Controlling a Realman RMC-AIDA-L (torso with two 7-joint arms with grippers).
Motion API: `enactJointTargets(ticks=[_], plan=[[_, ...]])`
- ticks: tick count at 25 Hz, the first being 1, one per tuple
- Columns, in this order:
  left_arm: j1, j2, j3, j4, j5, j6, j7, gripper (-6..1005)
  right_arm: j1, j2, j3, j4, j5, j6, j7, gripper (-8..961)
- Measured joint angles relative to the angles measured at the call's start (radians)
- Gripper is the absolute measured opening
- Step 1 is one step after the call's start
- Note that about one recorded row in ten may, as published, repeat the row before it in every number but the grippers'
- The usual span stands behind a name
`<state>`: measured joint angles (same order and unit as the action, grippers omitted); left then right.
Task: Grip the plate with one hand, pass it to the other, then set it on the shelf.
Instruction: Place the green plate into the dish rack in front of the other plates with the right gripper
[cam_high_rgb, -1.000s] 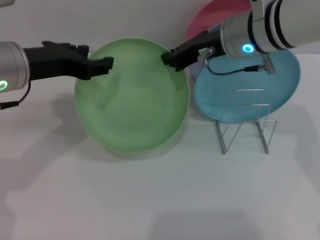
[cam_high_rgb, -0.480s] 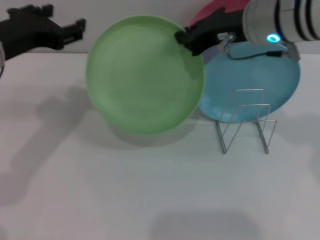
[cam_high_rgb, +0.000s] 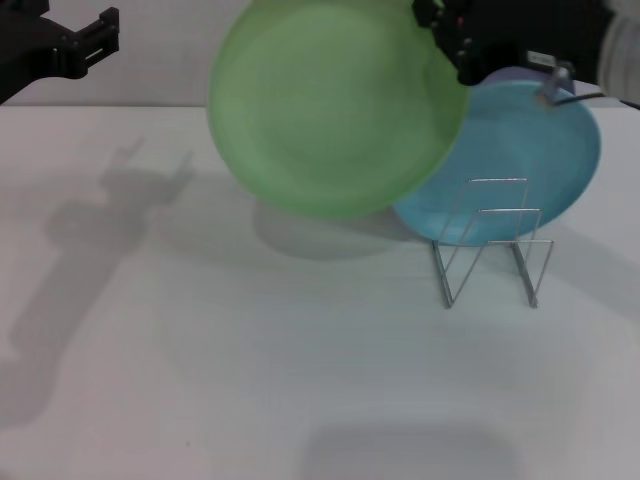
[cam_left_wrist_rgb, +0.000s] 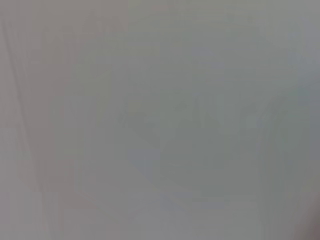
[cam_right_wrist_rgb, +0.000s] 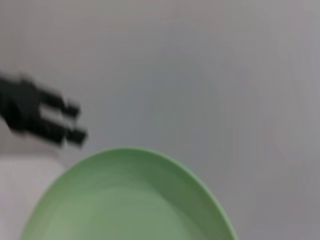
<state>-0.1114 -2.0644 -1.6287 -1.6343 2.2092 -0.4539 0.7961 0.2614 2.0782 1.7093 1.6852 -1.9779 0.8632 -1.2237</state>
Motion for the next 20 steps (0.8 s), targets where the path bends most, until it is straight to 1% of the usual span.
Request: enactJointTargets(ticks=[2, 3, 4, 7, 8, 9, 12, 15, 20], plan=[[-0.005, -0.001, 0.003, 0.011, -0.002, 0.011, 0.000, 750, -0.053, 0.000, 0.007, -0.008, 0.127, -0.013, -0.111, 37], [-0.009, 0.000, 0.003, 0.017, -0.007, 0.013, 0.000, 750, -0.092, 0.000, 0.014, -0.018, 0.199, -0.016, -0.165, 37], [-0.009, 0.000, 0.003, 0.017, -0.007, 0.013, 0.000, 749, -0.092, 0.000, 0.014, -0.018, 0.199, -0.016, -0.165, 37], [-0.011, 0.000, 0.002, 0.022, -0.010, 0.014, 0.000, 749, -0.127, 0.001, 0.028, -0.051, 0.244, -0.017, -0.220, 37], [-0.011, 0.000, 0.001, 0.025, -0.010, 0.015, 0.000, 749, -0.149, 0.002, 0.037, -0.089, 0.307, -0.016, -0.296, 37], [-0.012, 0.000, 0.001, 0.027, -0.010, 0.015, 0.000, 749, -0.149, 0.002, 0.037, -0.089, 0.307, -0.016, -0.296, 37], [-0.016, 0.000, 0.002, 0.039, -0.010, 0.017, 0.000, 749, -0.172, 0.002, 0.059, -0.141, 0.417, -0.002, -0.389, 37], [-0.022, 0.000, 0.001, 0.051, -0.010, 0.017, 0.000, 748, -0.195, 0.002, 0.092, -0.181, 0.509, 0.040, -0.460, 37], [-0.032, 0.001, -0.002, 0.065, -0.012, 0.017, -0.002, 748, -0.217, 0.003, 0.138, -0.214, 0.557, 0.100, -0.513, 36]])
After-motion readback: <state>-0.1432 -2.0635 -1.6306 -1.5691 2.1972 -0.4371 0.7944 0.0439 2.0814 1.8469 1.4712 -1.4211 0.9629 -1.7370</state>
